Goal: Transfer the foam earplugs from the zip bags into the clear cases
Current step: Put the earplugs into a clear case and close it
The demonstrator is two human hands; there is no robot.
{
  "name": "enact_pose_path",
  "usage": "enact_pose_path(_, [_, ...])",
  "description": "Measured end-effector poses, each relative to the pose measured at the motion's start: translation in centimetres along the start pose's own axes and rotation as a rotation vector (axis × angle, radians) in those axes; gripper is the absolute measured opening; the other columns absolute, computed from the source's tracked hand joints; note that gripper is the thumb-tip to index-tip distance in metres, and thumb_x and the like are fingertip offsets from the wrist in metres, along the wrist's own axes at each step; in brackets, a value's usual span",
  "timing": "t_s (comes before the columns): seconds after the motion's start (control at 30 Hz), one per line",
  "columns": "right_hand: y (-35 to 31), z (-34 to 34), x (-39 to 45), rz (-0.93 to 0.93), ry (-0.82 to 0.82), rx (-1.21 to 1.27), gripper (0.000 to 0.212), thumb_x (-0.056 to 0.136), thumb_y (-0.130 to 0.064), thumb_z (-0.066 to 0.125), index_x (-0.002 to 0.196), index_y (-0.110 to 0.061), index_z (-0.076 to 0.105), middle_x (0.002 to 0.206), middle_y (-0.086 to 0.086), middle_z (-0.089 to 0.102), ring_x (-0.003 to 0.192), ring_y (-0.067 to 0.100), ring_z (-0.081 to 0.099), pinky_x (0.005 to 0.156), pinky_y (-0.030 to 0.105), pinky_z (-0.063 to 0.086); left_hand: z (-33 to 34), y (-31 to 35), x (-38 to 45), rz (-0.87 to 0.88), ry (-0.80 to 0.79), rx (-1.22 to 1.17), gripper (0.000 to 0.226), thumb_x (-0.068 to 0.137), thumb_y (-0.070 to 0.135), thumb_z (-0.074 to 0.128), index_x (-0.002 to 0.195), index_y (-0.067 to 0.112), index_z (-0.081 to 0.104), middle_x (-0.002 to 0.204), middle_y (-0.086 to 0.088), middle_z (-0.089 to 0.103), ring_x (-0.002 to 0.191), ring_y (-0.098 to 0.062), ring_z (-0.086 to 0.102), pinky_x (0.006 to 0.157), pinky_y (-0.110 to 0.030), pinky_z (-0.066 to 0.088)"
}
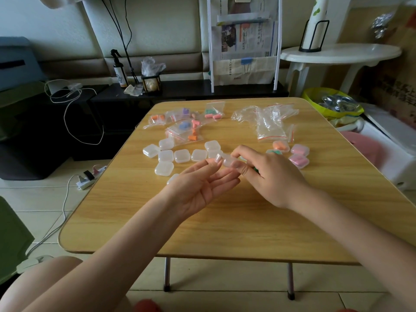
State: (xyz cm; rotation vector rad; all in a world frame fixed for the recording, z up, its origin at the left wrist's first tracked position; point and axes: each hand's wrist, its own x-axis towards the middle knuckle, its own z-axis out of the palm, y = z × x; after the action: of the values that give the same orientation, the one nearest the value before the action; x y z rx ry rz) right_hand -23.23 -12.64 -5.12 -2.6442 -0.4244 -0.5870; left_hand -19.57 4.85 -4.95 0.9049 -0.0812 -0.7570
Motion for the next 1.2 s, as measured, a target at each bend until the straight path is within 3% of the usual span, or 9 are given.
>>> enact_pose_path(0.13, [0.1, 0.2, 0.0, 0.002, -0.002, 0.001, 0.049, 0.093, -0.061, 0.023, 0.096, -0.023, 0.054, 0.051, -0.005, 0.049, 0.046, 0.007, 0.046, 0.046, 0.032, 0.039, -0.1, 0.1, -0.1, -0.02, 0.006, 0.003, 0.056, 0.08, 0.01, 0.059, 0.132, -0.004, 0.044, 0.1, -0.024, 0.064, 0.085, -0.026, 0.071, 0.077, -0.037, 0.059])
enact_pose_path(0.3, [1.7, 0.0, 0.6, 0.085, 0.071, 0.265, 0.044, 0.098, -0.049, 0.028, 0.083, -0.023, 0.061, 0.056, -0.006, 0.059, 0.057, 0.009, 0.059, 0.066, 0.042, 0.05, 0.6, -1.0, -0.7, -0.101, -0.063, 0.101, 0.024, 0.08, 0.011, 0.056, 0.102, 0.004, 0.065, 0.097, -0.023, 0.066, 0.085, -0.027, 0.07, 0.08, -0.037, 0.056])
enact_pose_path(0.47, [1.7, 0.1, 0.9, 0.289, -0.061, 0.507, 0.042, 0.099, -0.043, 0.041, 0.067, -0.021, 0.057, 0.057, 0.002, 0.055, 0.054, 0.007, 0.051, 0.06, 0.027, 0.043, 1.0, -1.2, -1.0, -0.145, -0.224, 0.14, 0.031, 0.085, 0.011, 0.053, 0.113, 0.001, 0.061, 0.104, -0.023, 0.065, 0.091, -0.027, 0.07, 0.084, -0.037, 0.056])
enact_pose_path(0.57, [1.2, 0.5, 1.1, 0.465, -0.102, 0.544, 0.042, 0.102, -0.038, 0.035, 0.077, -0.016, 0.06, 0.048, -0.011, 0.049, 0.046, -0.001, 0.046, 0.053, 0.015, 0.038, 1.0, -1.5, -0.5, -0.124, -0.094, 0.123, 0.043, 0.078, 0.013, 0.059, 0.119, -0.001, 0.055, 0.103, -0.023, 0.065, 0.088, -0.027, 0.07, 0.079, -0.036, 0.058])
enact_pose_path(0.73, [1.0, -0.3, 1.6, 0.703, 0.009, 1.037, 0.02, 0.094, -0.003, 0.032, 0.09, -0.011, 0.049, 0.073, 0.008, 0.051, 0.053, 0.012, 0.039, 0.047, 0.023, 0.026, 0.5, -0.9, 0.5, -0.056, 0.102, 0.03, 0.031, 0.09, 0.011, 0.055, 0.119, -0.002, 0.051, 0.095, -0.022, 0.069, 0.084, -0.025, 0.072, 0.076, -0.035, 0.058])
enact_pose_path(0.87, [0.2, -0.5, 0.9, 0.582, 0.018, 1.144, 0.006, 0.1, -0.007, 0.044, 0.104, -0.005, 0.048, 0.095, 0.013, 0.06, 0.06, 0.012, 0.044, 0.058, 0.027, 0.036, 0.5, -0.6, 0.3, -0.041, 0.091, 0.006, 0.018, 0.094, 0.01, 0.053, 0.108, 0.0, 0.053, 0.097, -0.024, 0.069, 0.086, -0.026, 0.072, 0.074, -0.034, 0.059])
enact_pose_path(0.97, [-0.1, -0.3, 0.7, 0.46, 0.035, 1.045, 0.013, 0.093, -0.011, 0.056, 0.103, -0.003, 0.056, 0.086, 0.008, 0.063, 0.061, 0.014, 0.048, 0.065, 0.036, 0.043, 0.6, -0.6, 0.1, -0.026, 0.071, 0.018, 0.022, 0.093, 0.01, 0.053, 0.112, -0.001, 0.052, 0.097, -0.023, 0.069, 0.087, -0.025, 0.072, 0.075, -0.033, 0.059])
enact_pose_path(1.13, [-1.0, -1.1, 0.6, 0.298, 0.086, 0.999, 0.023, 0.078, -0.008, 0.07, 0.1, -0.013, 0.07, 0.081, 0.004, 0.069, 0.068, 0.048, 0.049, 0.071, 0.048, 0.045, 0.7, -0.3, -0.1, -0.001, 0.066, 0.006, 0.025, 0.092, 0.009, 0.053, 0.115, -0.001, 0.05, 0.096, -0.022, 0.069, 0.087, -0.026, 0.071, 0.075, -0.033, 0.059])
enact_pose_path(1.2, [-1.4, -1.4, 0.5, 0.263, 0.092, 0.959, 0.032, 0.072, -0.016, 0.073, 0.103, -0.022, 0.071, 0.085, 0.001, 0.07, 0.076, 0.041, 0.06, 0.074, 0.059, 0.051, 0.7, -0.3, -0.2, 0.003, 0.055, 0.004, 0.032, 0.093, 0.009, 0.052, 0.121, -0.005, 0.05, 0.096, -0.022, 0.069, 0.087, -0.026, 0.071, 0.074, -0.033, 0.059])
